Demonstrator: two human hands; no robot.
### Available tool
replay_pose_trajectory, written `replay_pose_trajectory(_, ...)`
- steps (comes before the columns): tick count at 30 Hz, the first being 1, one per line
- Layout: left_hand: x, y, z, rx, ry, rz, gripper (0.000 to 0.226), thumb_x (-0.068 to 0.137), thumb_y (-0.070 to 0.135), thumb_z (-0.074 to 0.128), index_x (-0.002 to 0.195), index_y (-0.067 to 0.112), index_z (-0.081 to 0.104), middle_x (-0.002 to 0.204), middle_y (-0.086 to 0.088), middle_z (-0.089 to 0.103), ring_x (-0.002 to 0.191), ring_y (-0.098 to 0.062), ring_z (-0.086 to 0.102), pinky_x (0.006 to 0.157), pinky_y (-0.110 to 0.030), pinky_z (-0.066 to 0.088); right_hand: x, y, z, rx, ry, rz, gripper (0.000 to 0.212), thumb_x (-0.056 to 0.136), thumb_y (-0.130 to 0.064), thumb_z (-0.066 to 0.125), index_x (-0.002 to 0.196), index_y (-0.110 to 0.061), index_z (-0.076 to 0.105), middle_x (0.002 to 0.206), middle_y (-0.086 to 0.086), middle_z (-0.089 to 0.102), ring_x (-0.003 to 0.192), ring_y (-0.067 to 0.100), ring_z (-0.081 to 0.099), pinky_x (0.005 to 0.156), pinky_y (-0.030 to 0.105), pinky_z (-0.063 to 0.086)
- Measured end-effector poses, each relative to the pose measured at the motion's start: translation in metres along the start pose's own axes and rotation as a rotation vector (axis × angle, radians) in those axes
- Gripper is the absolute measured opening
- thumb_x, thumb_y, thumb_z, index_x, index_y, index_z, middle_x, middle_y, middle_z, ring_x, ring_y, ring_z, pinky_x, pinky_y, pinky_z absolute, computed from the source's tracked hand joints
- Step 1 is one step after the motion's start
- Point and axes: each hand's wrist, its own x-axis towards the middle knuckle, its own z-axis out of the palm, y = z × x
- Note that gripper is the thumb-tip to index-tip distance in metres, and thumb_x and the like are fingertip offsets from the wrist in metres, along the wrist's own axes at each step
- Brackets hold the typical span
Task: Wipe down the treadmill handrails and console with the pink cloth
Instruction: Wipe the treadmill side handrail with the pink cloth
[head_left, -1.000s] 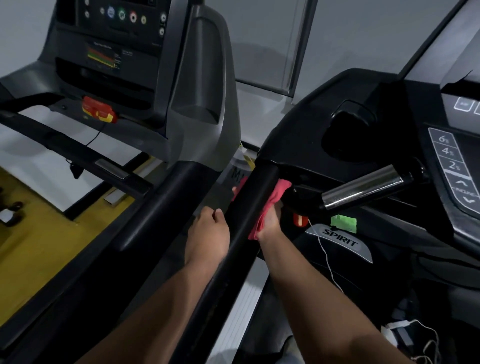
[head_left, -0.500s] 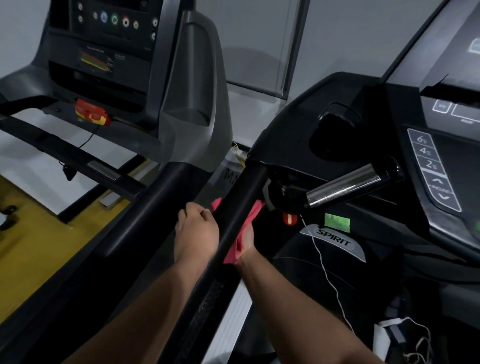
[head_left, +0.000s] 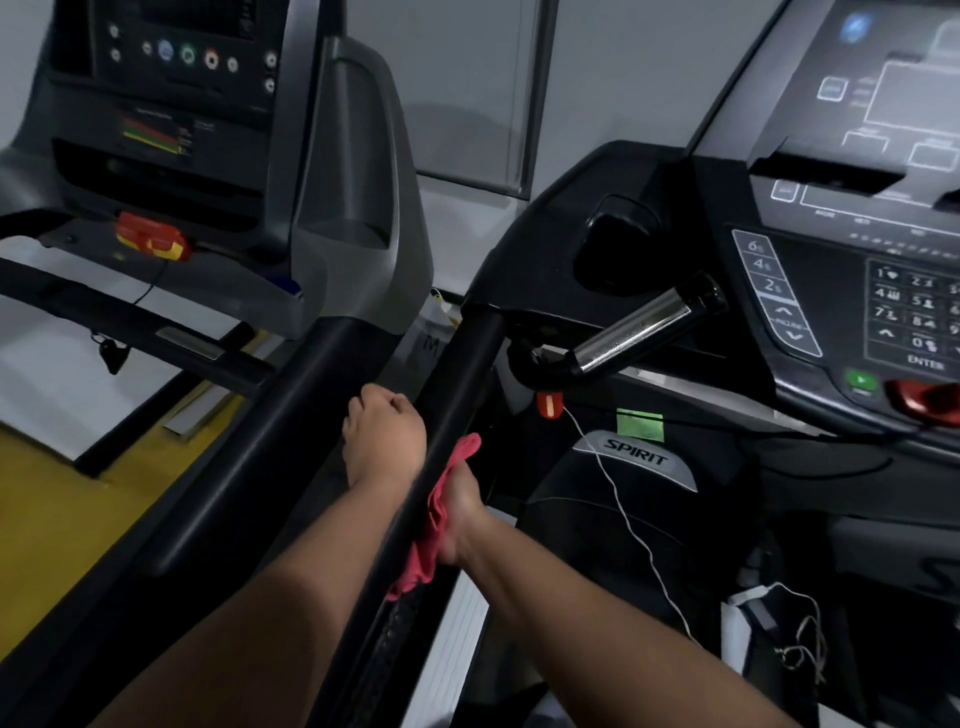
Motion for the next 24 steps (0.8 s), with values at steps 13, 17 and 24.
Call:
replay_pose_trajectory(13,0.000,-0.007,-0.005,-0.090,-0.069,-0.065,0.020,0.090,0.010,0.039,0.096,0.011,0.059,0.105,-0.011,0.065,0.093,-0.028,0.058,0.071,-0.030,0.037,-0.010,-0.061,0.042,-0.624,0.474,-0.326,0.079,0.087,-0.040,0.050,0.144,0.005,0.020,0.139,0.019,0.040,0.126,0.036,0.045,0.100,0.035,0.040)
replay_pose_trajectory(17,-0.004,-0.010,-0.007,-0.146,-0.042,-0.051,0.015,0.091,0.012,0.040,0.092,0.014,0.055,0.095,-0.003,0.058,0.090,-0.026,0.055,0.073,-0.029,0.036,0.000,-0.093,0.052,-0.658,0.549,-0.299,0.084,0.080,-0.042,0.063,0.140,0.004,0.028,0.141,0.018,0.041,0.120,0.035,0.051,0.099,0.039,0.044)
replay_pose_trajectory(24,-0.005,-0.014,-0.008,-0.260,0.002,-0.075,0.018,0.093,0.014,0.043,0.100,0.012,0.059,0.095,-0.002,0.057,0.088,-0.024,0.053,0.074,-0.029,0.036,-0.016,-0.080,0.051,-0.667,0.582,-0.443,0.090,0.080,-0.041,0.066,0.146,-0.001,0.020,0.146,0.018,0.034,0.131,0.034,0.041,0.105,0.038,0.037)
